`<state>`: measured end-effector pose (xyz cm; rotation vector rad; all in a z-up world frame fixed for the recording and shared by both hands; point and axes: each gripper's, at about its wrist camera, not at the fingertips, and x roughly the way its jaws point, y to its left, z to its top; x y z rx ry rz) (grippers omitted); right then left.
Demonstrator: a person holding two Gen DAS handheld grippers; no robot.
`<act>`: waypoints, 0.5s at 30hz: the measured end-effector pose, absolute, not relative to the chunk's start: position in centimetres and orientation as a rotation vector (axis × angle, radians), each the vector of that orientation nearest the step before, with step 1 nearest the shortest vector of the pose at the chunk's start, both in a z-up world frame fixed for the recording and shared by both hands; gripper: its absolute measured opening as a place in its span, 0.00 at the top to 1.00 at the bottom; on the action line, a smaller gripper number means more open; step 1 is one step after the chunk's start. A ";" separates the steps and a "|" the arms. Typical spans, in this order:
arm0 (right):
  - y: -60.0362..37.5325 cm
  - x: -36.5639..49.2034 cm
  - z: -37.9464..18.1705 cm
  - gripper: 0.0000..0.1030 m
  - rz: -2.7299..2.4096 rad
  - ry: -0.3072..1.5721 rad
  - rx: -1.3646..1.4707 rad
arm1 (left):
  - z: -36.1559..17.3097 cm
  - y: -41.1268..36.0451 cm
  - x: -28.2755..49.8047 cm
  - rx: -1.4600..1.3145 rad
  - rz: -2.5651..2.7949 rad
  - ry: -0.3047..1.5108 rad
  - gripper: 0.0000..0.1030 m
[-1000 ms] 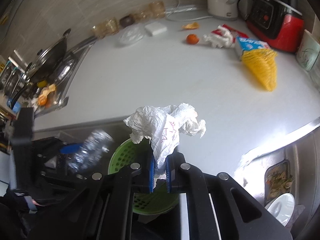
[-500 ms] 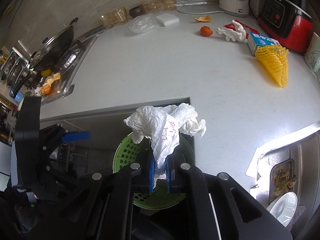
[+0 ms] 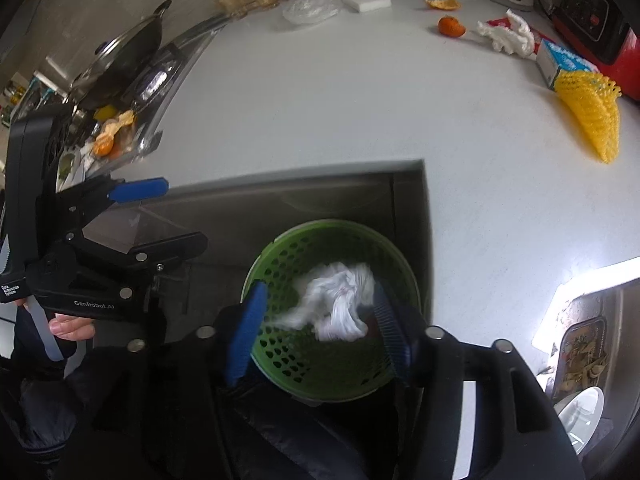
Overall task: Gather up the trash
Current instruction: 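Drop the foil pack into the green basket with the left tool while the right tool drops the tissue, then grasp the white tissue with the left tool while the right tool grasps the yellow foam net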
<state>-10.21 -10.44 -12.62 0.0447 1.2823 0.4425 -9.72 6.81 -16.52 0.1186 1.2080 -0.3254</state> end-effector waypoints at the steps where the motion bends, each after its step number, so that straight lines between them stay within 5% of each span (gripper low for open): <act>1: -10.6 -10.0 -12.4 0.40 0.435 1.274 0.047 | -16.4 6.8 -9.3 0.108 -0.322 1.203 0.13; 15: -19.4 -1.3 -7.3 0.16 0.092 0.995 0.088 | -12.5 1.0 1.4 0.094 -0.322 1.021 0.13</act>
